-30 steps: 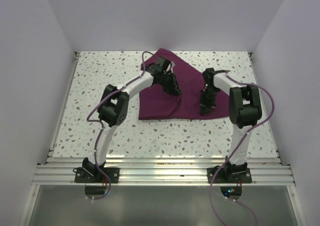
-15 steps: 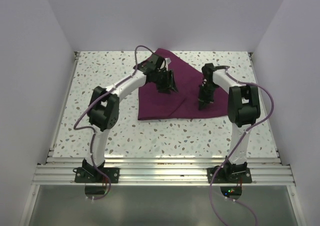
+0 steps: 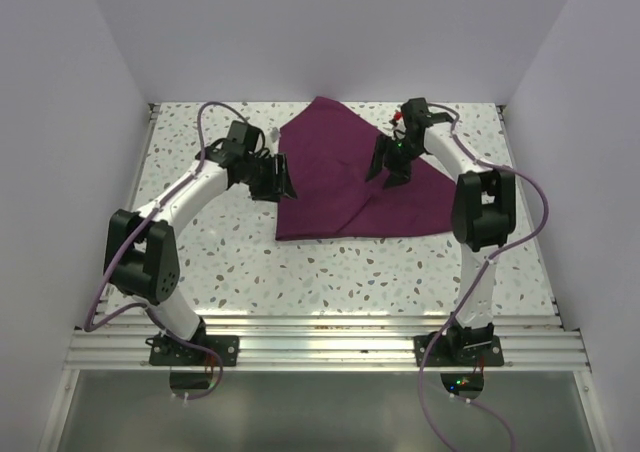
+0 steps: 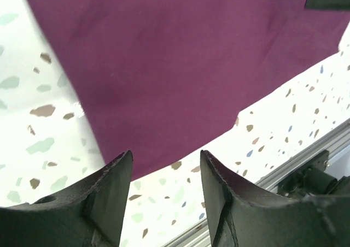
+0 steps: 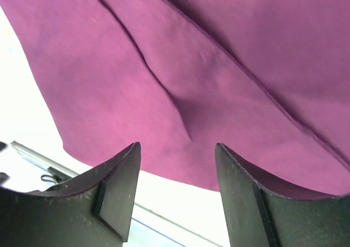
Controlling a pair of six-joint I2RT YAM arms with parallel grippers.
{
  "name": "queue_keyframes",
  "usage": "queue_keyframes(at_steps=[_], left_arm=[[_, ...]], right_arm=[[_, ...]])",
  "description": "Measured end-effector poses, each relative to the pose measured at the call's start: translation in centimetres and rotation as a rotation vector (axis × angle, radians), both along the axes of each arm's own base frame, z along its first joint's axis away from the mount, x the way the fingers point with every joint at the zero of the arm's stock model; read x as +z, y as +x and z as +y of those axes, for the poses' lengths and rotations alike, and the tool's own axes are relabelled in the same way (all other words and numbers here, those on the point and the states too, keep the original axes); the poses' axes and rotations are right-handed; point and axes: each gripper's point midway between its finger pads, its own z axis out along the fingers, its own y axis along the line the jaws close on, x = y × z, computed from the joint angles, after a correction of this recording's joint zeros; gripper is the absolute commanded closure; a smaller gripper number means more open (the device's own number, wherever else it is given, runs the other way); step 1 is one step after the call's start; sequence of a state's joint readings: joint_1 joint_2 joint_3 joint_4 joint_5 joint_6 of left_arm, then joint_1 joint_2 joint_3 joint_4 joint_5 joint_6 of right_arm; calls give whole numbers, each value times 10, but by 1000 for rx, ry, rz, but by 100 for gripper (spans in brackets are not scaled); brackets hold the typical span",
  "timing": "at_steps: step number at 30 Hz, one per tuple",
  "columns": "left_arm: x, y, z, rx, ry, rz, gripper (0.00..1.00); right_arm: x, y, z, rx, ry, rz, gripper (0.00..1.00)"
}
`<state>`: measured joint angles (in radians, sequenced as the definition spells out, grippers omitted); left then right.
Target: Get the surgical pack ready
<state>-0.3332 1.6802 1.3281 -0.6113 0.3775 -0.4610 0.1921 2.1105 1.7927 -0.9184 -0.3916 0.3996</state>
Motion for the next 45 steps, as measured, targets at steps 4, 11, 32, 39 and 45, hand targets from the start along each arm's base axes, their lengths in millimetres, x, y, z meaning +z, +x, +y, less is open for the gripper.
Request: queue_keyframes(at_steps=[4, 11, 32, 39, 45], left_arm=[[-11, -9, 15, 16, 10, 41, 42], [-6, 8, 61, 134, -48, 59, 42], [-27, -25, 39, 103, -254, 158, 55], [-17, -14, 14, 42, -293, 140, 55], [-35, -17, -19, -28, -307, 188, 57]], right_arm=[[-18, 7, 12, 20, 20, 17, 41], [-44, -1, 24, 41, 9, 80, 61], [16, 36, 38, 35, 44, -65, 100], [-11, 17, 32, 34, 19, 17, 100], [-38, -5, 23, 27, -18, 103, 100]])
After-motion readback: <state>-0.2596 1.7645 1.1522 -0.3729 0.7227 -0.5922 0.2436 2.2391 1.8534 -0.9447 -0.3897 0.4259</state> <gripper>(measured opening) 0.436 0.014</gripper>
